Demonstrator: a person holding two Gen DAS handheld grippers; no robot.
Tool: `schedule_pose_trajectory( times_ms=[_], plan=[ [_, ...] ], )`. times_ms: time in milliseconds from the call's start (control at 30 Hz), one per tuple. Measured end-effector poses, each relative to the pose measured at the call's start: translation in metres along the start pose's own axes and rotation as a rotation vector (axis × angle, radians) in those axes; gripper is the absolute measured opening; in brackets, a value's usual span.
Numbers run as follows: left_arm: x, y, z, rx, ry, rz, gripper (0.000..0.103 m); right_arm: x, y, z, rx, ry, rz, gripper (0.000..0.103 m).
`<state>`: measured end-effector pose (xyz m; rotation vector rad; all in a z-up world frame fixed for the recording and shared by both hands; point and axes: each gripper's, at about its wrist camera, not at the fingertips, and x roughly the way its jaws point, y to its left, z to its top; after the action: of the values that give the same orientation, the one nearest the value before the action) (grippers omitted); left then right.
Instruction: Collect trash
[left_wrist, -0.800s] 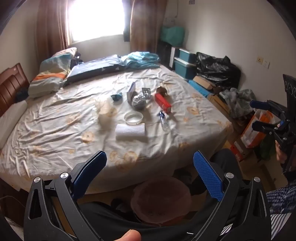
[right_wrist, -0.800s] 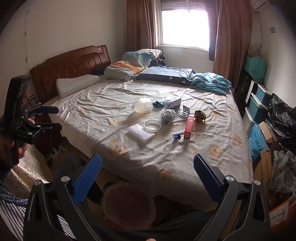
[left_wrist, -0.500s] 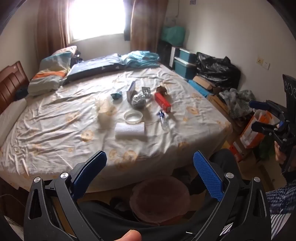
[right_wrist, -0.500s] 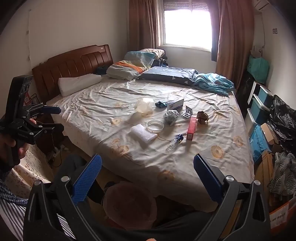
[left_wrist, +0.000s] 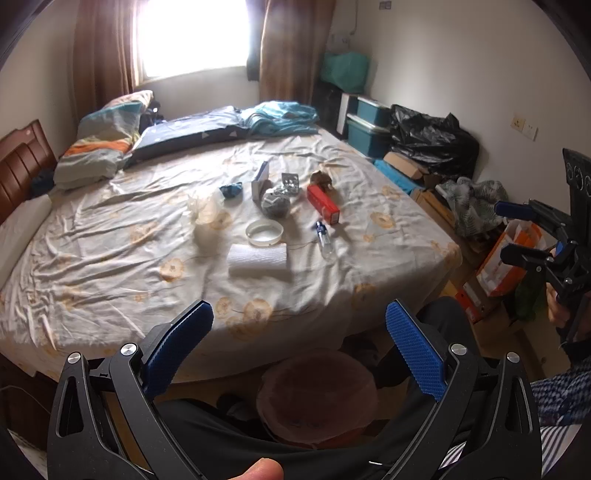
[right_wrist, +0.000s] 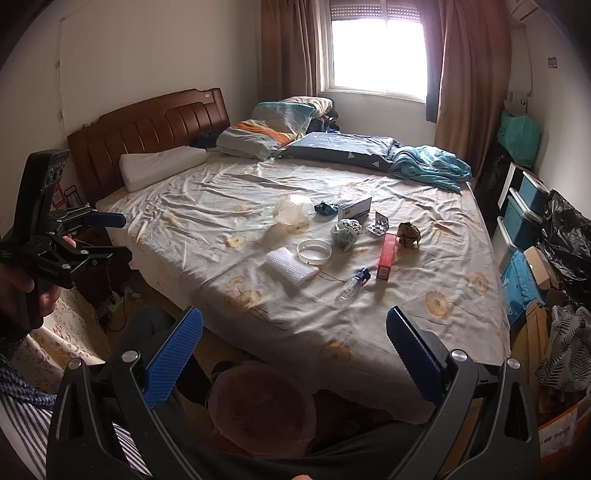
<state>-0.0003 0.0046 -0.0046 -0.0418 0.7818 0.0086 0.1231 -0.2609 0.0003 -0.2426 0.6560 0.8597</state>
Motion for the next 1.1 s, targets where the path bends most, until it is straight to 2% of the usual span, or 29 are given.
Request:
schedule_pose_trajectory(
  times_ms=[1100],
  plan=[
    [0.0005,0.0013,-0.0005,-0.002,0.004,-0.001,0.097,0.0031,0.0066,-0.0013,0.001,0.009,0.011,0.098]
  ],
)
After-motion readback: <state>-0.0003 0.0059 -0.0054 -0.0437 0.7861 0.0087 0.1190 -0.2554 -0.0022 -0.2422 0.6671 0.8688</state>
